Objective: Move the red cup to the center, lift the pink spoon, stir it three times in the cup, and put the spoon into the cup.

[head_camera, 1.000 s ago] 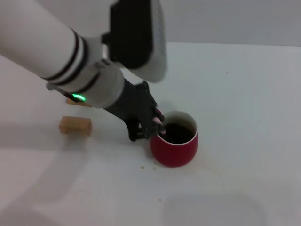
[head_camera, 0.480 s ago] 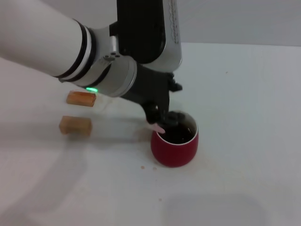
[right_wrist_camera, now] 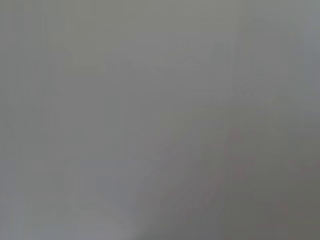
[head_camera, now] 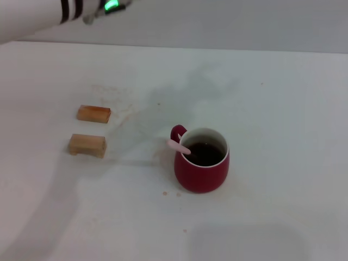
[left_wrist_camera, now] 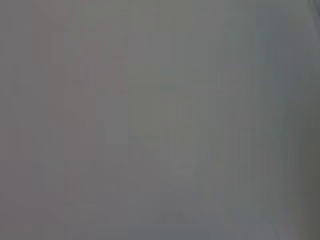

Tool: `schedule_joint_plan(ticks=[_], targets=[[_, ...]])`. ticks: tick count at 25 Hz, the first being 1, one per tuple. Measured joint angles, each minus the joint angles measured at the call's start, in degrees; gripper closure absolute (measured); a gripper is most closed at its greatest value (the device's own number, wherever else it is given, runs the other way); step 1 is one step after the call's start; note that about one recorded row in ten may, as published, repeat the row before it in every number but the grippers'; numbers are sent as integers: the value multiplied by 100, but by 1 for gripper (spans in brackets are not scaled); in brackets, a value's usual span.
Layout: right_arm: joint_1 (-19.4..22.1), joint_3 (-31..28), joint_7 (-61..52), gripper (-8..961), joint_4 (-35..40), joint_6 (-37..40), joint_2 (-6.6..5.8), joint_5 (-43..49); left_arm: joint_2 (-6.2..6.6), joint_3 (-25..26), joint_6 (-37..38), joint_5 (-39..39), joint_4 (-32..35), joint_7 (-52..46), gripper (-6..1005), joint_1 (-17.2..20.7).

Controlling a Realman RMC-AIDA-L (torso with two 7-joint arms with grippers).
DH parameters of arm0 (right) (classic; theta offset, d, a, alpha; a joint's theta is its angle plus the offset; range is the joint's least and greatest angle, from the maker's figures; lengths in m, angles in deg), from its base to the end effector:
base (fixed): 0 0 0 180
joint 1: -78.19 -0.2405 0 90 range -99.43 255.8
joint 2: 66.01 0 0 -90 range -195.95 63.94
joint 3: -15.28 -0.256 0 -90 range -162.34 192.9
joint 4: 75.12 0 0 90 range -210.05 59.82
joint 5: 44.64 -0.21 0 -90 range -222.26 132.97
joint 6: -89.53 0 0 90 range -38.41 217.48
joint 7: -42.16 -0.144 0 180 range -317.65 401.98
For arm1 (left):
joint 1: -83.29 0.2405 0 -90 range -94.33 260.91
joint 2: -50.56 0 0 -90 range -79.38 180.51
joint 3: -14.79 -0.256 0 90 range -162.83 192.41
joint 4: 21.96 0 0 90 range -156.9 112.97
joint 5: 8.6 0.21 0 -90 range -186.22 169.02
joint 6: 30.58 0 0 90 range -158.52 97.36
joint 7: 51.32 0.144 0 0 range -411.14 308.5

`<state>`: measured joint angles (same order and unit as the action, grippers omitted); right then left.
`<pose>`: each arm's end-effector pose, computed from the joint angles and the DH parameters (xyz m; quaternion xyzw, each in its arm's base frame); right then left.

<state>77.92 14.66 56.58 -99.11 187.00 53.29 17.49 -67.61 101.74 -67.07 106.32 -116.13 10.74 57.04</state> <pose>0.3912 0.1282 0.0030 -0.4796 0.2743 0.1609 0.8178 -0.0291 0.3744 0.0301 -0.8953 0.0133 -0.2428 0.3732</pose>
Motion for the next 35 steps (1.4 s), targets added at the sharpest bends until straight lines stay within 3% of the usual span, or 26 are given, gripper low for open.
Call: schedule_joint_plan(ticks=[3,4,12,14,18,21,25,35], targets=[[-12,0,-2,953,0,7,-2,1,-7,-584,1994,-828,31,490,215,325],[-12,0,-2,953,0,7,-2,1,-7,-584,1994,-828,31,490,215,325],[-109,-8,-5,953,0,10,-3,1,8,-1599,4948,-762,-88,60,215,399],[-136,-8,-6,953,0,-8,-3,0,10,-1679,5342,-465,-2,-420,215,320],[-182,-3,-4,953,0,-49,-3,0,20,-1860,6475,973,402,-2401,215,170],[-187,-1,-2,953,1,-44,-3,0,20,-1924,7373,2894,1209,-3984,215,107],[-160,1,-7,953,0,-6,-3,2,1,-2069,8522,4415,2302,-4508,215,195],[-141,7,-10,953,0,212,-3,22,5,-2043,8884,4390,3996,-5255,215,854]])
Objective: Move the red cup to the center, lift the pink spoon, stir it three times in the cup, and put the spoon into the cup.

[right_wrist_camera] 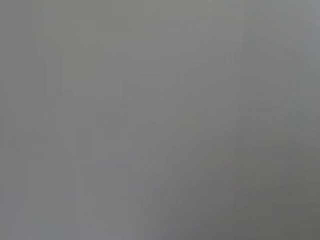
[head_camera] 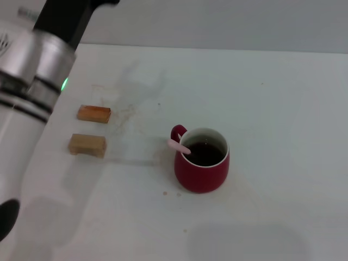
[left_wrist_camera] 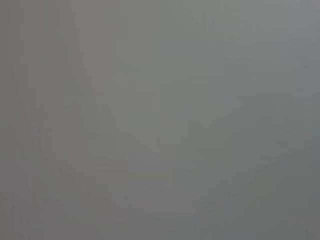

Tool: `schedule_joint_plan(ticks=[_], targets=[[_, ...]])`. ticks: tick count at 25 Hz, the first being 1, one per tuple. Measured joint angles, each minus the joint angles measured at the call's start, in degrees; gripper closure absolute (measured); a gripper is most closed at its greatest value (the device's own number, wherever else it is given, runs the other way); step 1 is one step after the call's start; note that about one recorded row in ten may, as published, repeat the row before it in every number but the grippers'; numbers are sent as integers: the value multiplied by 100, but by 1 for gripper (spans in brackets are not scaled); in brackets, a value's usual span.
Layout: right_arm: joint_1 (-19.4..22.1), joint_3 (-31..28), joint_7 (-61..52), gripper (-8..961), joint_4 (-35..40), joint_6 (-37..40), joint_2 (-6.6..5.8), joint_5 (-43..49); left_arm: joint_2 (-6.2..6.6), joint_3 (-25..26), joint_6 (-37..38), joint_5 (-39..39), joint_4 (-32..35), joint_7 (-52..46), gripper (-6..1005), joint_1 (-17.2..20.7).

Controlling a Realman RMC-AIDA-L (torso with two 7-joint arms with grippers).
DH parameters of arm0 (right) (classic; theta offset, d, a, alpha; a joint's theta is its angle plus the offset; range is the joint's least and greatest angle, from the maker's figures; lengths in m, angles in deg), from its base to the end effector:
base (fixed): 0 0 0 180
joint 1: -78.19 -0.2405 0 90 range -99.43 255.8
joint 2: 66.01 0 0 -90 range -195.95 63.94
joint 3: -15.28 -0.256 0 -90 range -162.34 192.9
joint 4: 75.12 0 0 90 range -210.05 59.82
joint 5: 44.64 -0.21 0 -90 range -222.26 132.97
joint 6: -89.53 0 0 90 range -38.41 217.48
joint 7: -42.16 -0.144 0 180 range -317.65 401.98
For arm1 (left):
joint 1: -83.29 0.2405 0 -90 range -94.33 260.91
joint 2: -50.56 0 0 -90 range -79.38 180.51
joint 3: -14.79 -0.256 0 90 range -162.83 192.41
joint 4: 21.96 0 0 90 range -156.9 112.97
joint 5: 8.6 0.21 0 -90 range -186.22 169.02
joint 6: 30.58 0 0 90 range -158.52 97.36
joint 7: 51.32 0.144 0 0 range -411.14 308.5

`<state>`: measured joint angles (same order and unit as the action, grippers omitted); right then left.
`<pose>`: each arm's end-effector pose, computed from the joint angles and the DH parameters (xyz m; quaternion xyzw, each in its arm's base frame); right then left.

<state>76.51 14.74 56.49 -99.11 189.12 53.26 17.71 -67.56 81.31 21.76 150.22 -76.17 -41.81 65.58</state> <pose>0.3841 0.1372 0.0067 -0.4778 0.2541 0.1800 0.8215 -0.1619 0.3615 0.0049 -0.6998 -0.0234 -0.4085 0.5855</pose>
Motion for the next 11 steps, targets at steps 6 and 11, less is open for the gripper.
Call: schedule_joint_plan(ticks=[6,11], targets=[[-38,156,0,953,-28,249,6,16,-36,27,889,-47,1424,-58,215,40],[-116,472,0,953,-50,601,9,31,-37,91,1079,-325,1921,-128,215,164]])
